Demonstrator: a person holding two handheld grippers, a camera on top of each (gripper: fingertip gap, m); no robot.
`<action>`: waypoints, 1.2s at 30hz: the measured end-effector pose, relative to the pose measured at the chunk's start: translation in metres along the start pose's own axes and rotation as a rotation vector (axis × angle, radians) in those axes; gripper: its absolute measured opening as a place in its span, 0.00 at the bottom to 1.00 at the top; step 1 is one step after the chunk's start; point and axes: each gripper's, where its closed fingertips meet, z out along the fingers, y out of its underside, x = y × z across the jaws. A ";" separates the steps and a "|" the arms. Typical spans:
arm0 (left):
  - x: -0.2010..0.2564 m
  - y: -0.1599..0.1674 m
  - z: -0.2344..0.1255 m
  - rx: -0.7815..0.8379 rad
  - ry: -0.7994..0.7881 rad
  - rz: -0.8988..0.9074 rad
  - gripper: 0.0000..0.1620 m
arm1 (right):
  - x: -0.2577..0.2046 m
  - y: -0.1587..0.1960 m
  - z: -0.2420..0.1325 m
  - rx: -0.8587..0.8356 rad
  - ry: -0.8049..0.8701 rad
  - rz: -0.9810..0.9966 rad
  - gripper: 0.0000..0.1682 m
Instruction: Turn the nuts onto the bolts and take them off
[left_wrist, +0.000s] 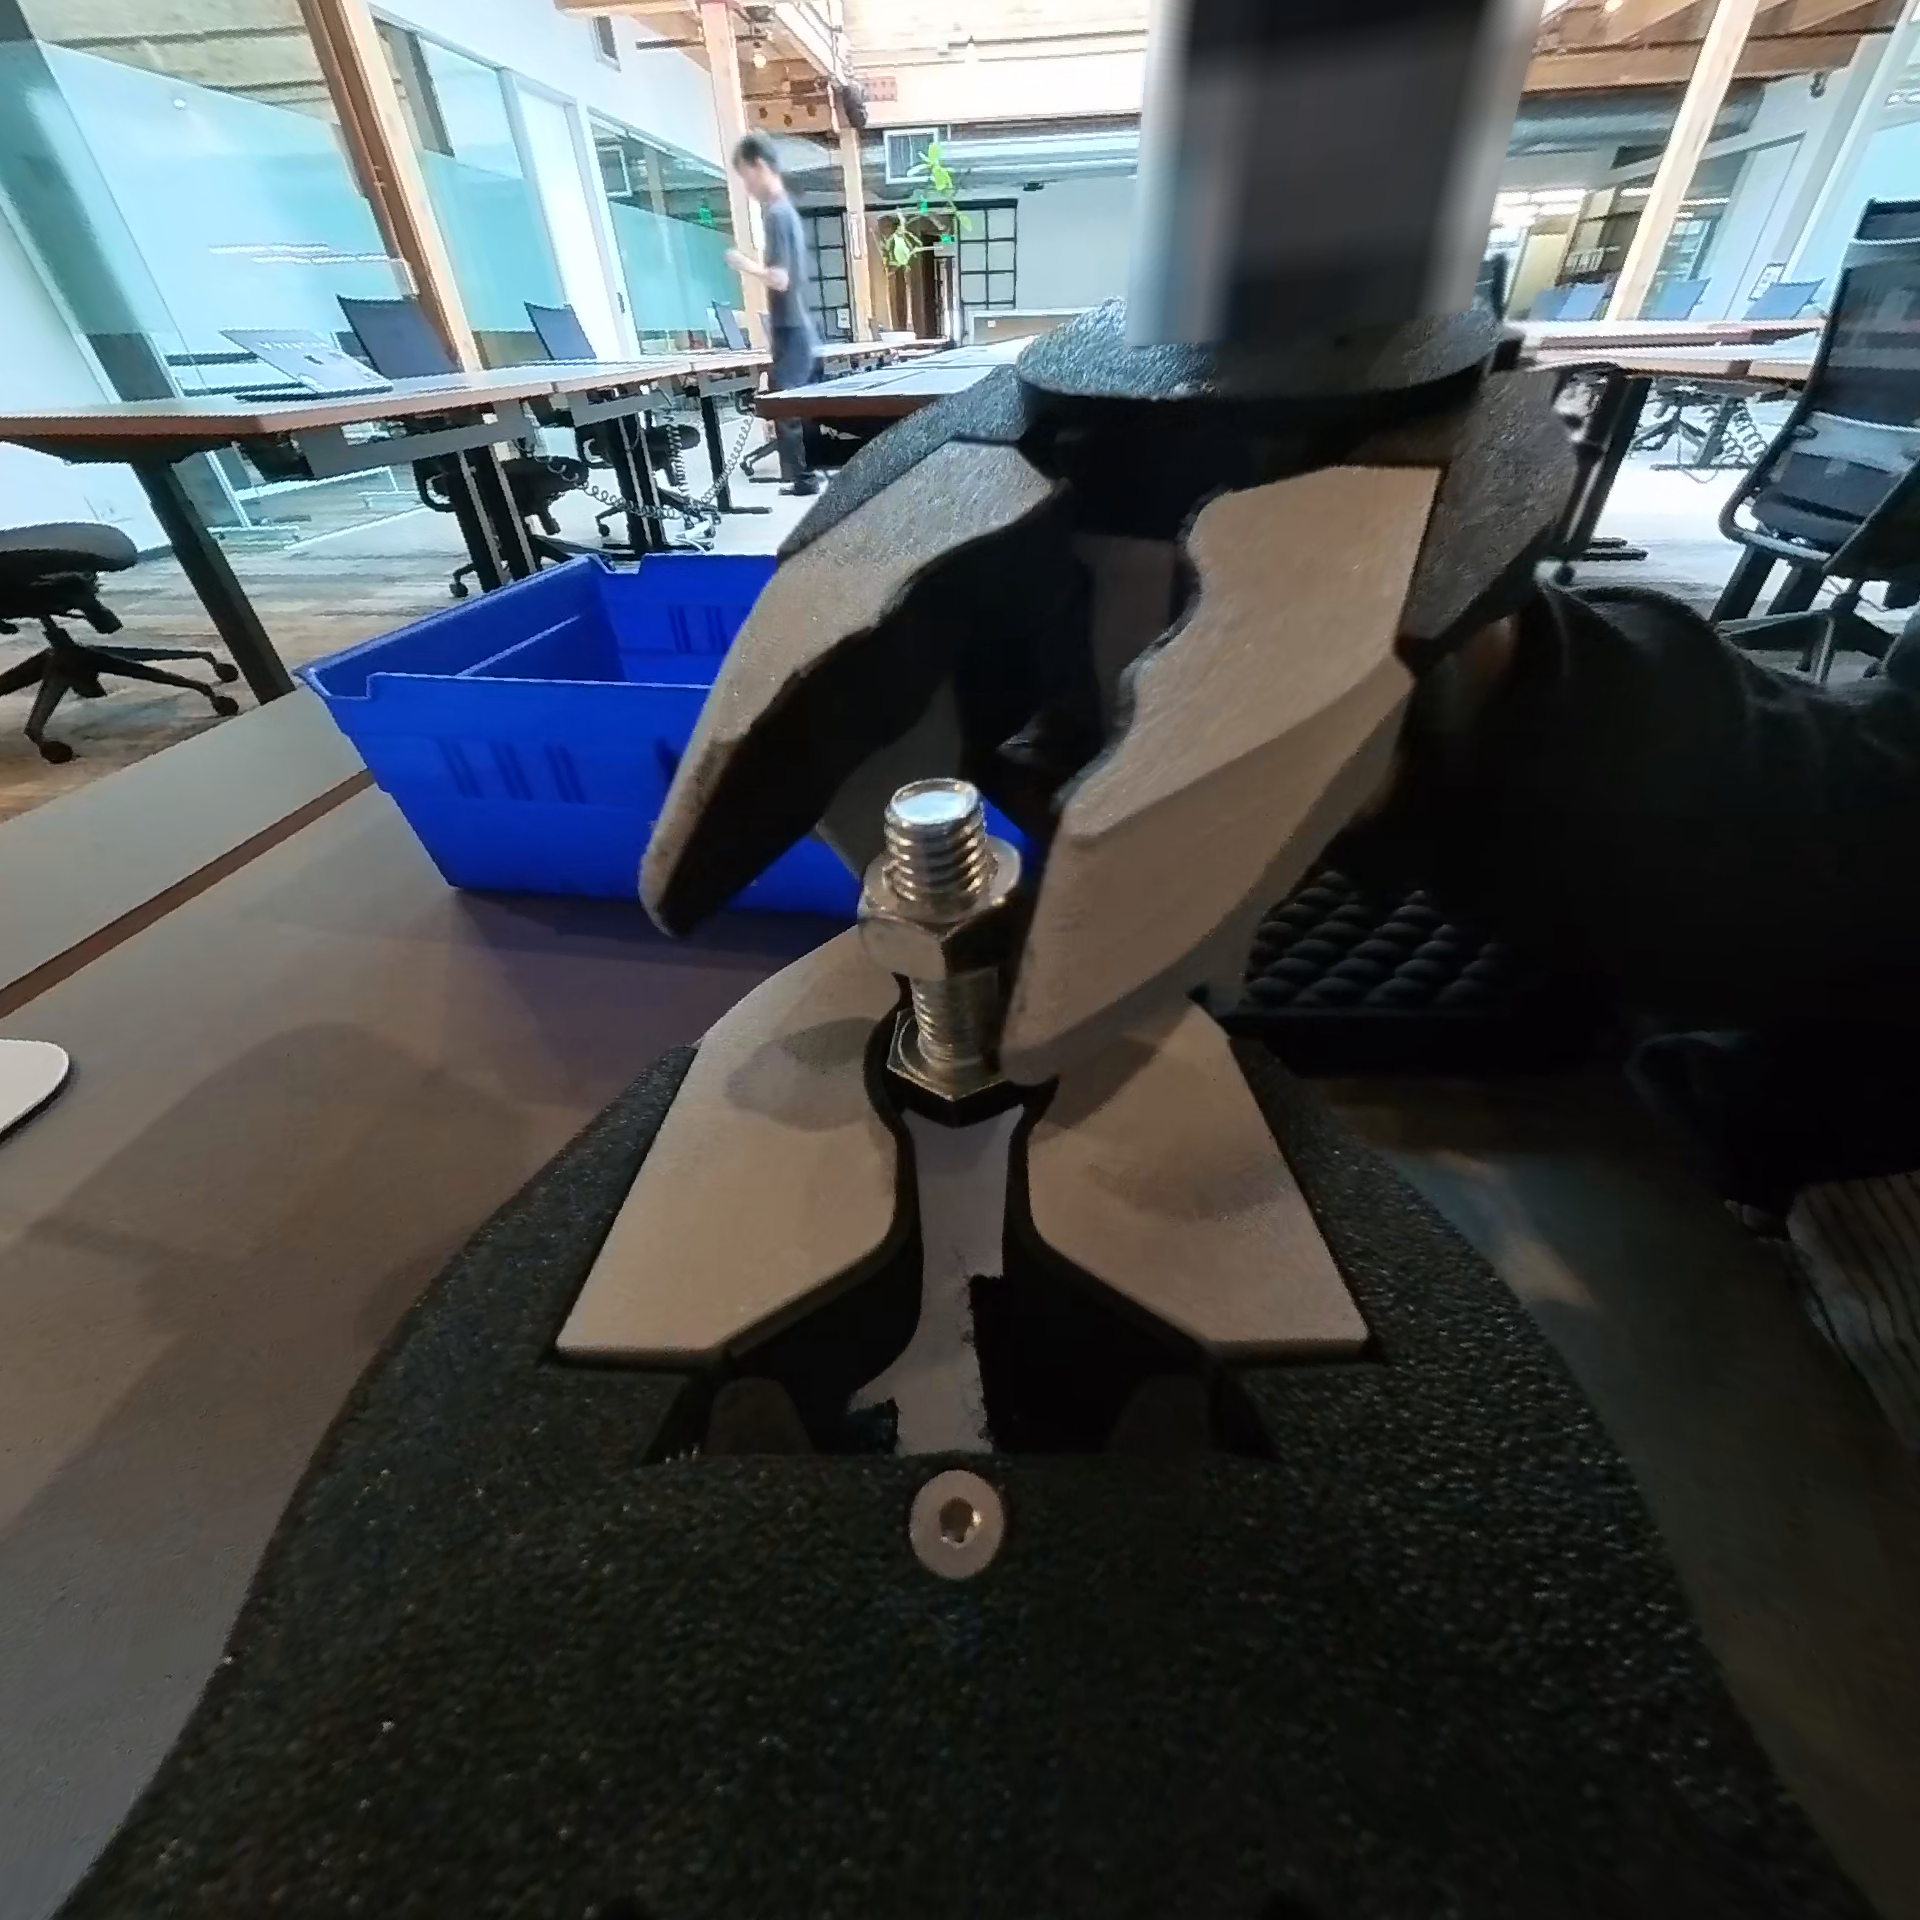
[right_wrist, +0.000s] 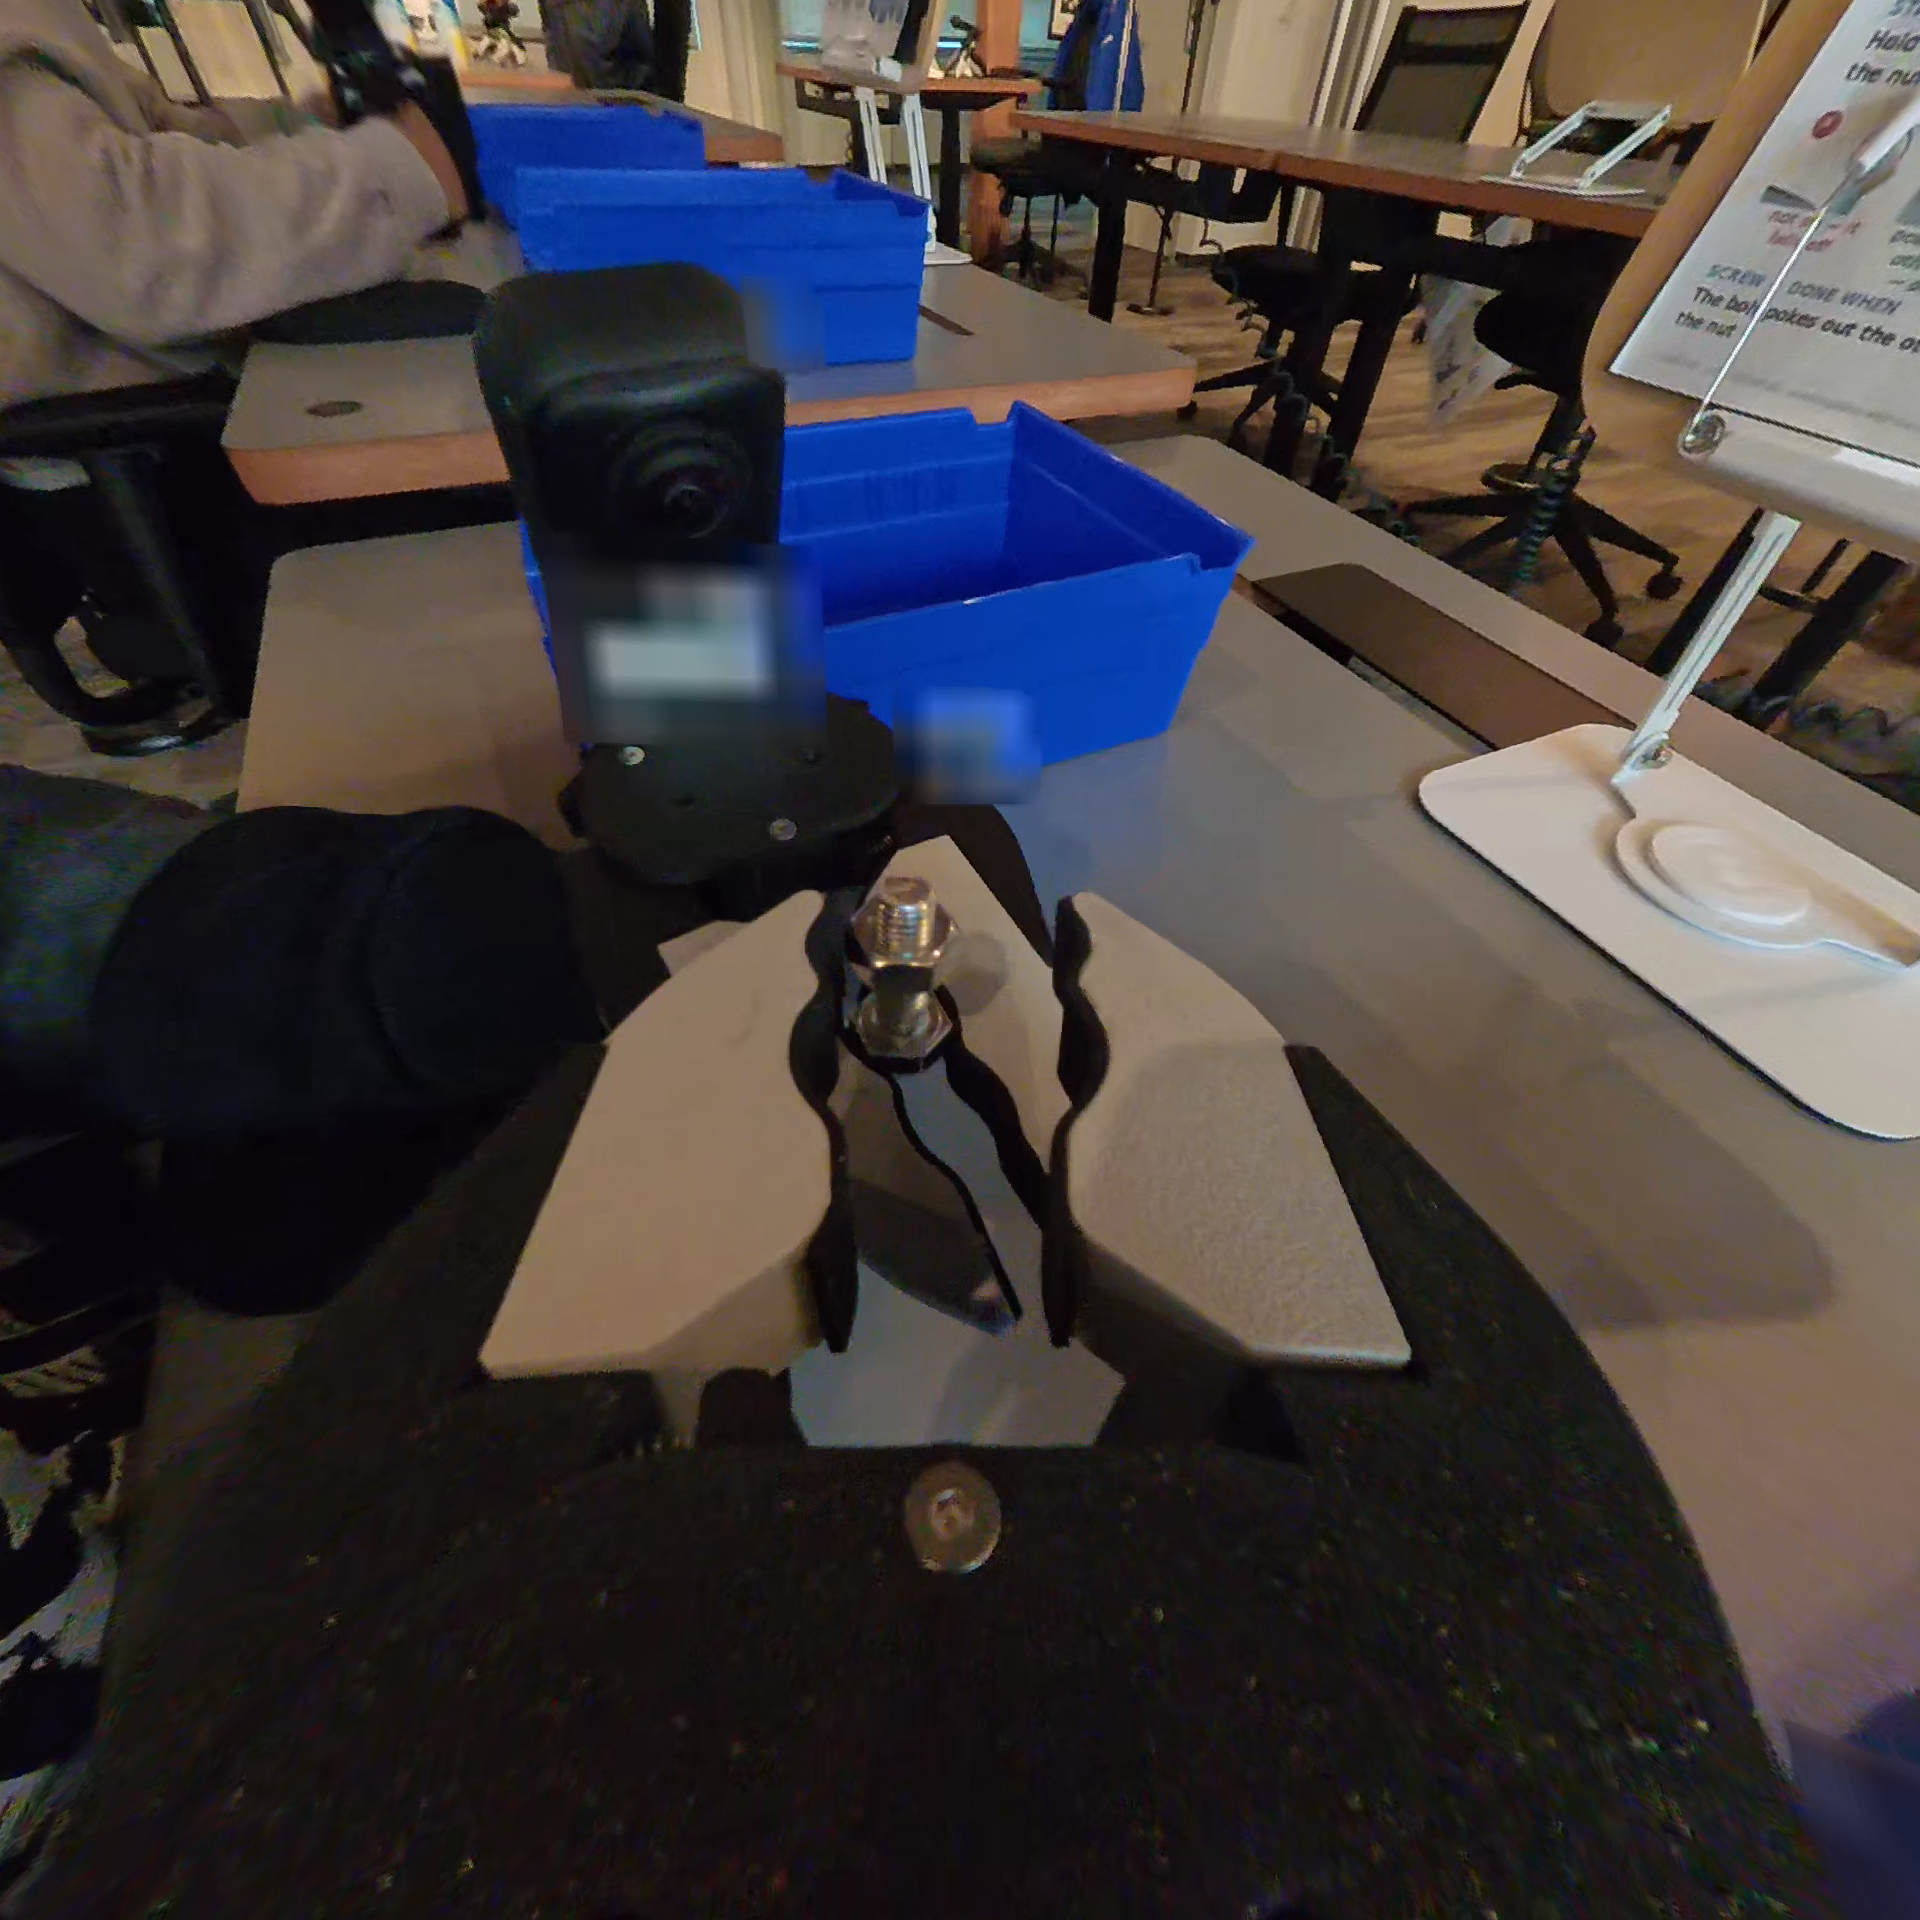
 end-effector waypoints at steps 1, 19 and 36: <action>0.000 0.000 0.000 0.000 0.000 0.000 0.07 | 0.001 0.001 -0.001 -0.001 0.001 0.001 0.23; -0.001 0.000 0.000 0.001 -0.006 0.003 0.07 | -0.005 0.001 -0.014 0.014 -0.028 -0.013 0.19; 0.000 0.000 0.000 -0.002 0.002 0.001 0.07 | 0.012 -0.004 -0.038 0.051 0.043 -0.013 0.00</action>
